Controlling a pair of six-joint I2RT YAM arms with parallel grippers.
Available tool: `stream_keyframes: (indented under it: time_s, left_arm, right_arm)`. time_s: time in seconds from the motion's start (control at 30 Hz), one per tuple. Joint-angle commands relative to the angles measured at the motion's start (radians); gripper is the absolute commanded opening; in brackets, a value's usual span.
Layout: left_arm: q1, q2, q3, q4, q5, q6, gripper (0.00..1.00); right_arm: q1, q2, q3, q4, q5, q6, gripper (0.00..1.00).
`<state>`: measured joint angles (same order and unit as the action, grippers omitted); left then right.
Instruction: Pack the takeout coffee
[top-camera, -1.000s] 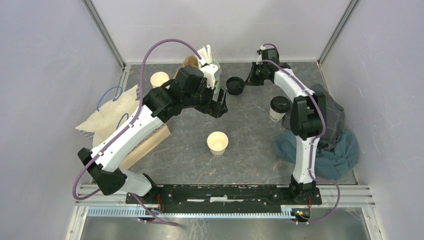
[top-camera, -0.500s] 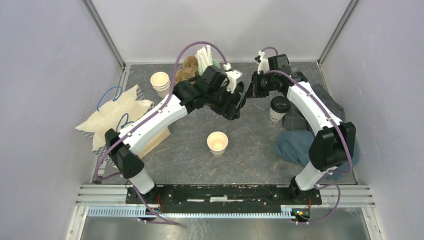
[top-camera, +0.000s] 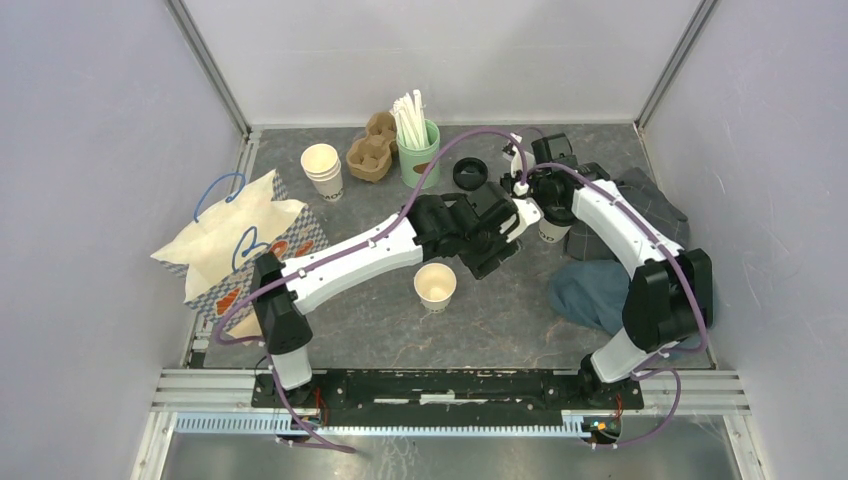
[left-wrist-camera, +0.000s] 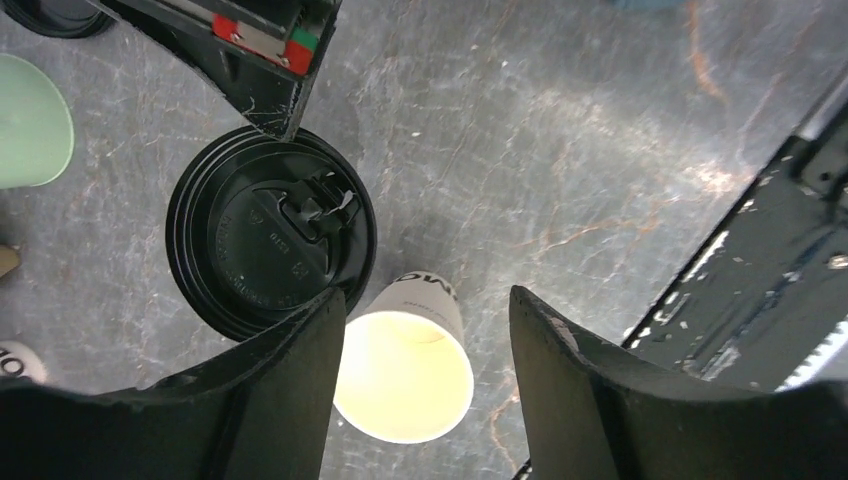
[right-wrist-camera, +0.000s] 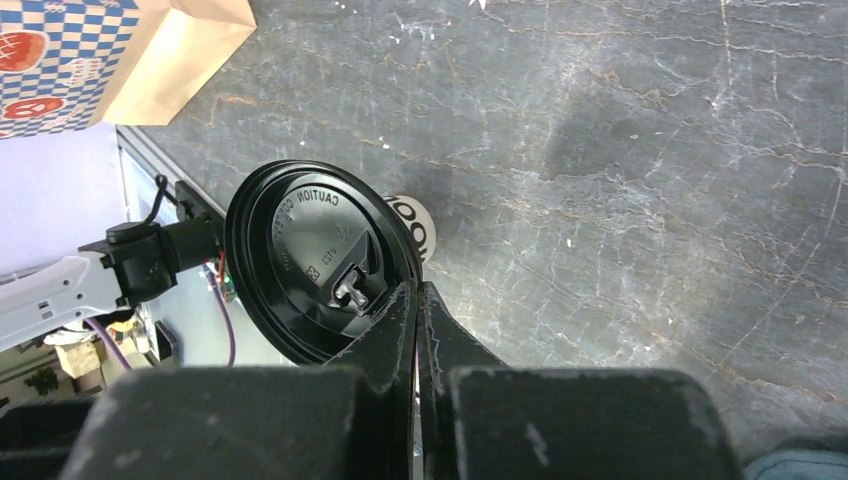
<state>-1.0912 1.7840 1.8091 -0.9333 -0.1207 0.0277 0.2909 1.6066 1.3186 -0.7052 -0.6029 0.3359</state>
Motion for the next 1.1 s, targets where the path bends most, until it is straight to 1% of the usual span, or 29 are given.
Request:
stream_keyframes:
  time_s: [0.0, 0.17, 0.27, 0.37, 0.6, 0.7, 0.77, 0.8, 0.83, 0.93, 1.0, 1.07]
  left_arm:
    - [-0.001, 0.003, -0.036, 0.039, -0.089, 0.088, 0.67]
    - [-0.01, 0.009, -0.072, 0.078, -0.109, 0.112, 0.57]
    - [-0.016, 0.023, -0.075, 0.08, -0.11, 0.117, 0.49]
    - [-0.022, 0.03, -0.076, 0.086, -0.134, 0.119, 0.42]
    - [-0.029, 0.024, -0.082, 0.093, -0.154, 0.115, 0.18]
    - [-0.03, 0.018, -0.083, 0.098, -0.174, 0.108, 0.1]
    - [-0.03, 0.01, -0.08, 0.107, -0.187, 0.1, 0.02]
    - [-0.029, 0.002, -0.078, 0.113, -0.191, 0.096, 0.02]
    - [-0.029, -0.008, -0.074, 0.117, -0.196, 0.081, 0.02]
    - [-0.022, -0.045, -0.049, 0.12, -0.184, 0.021, 0.02]
    - [-0.003, -0.078, -0.021, 0.116, -0.118, -0.055, 0.02]
    - [0.061, -0.113, 0.011, 0.118, 0.001, -0.157, 0.02]
  right_arm:
    - [-0.002, -0.054, 0.021, 0.017, -0.054, 0.0, 0.0]
    - [-0.002, -0.072, 0.008, 0.021, -0.064, 0.019, 0.0]
    - [-0.002, -0.078, 0.006, 0.02, -0.066, 0.029, 0.0]
    - [-0.001, -0.08, 0.007, 0.016, -0.063, 0.03, 0.0]
    - [0.0, -0.083, 0.004, 0.001, -0.061, 0.017, 0.0]
    - [0.001, -0.088, 0.009, -0.002, -0.066, 0.02, 0.0]
    - [0.001, -0.092, 0.013, -0.003, -0.071, 0.019, 0.0]
    - [0.002, -0.093, 0.017, -0.005, -0.077, 0.016, 0.0]
    - [0.0, -0.095, 0.027, -0.013, -0.077, 0.005, 0.1]
    - [-0.032, -0.122, 0.059, -0.053, -0.039, -0.036, 0.46]
    - [-0.077, -0.185, 0.026, -0.011, -0.045, -0.033, 0.61]
    - [-0.107, -0.268, -0.007, 0.042, -0.039, -0.043, 0.72]
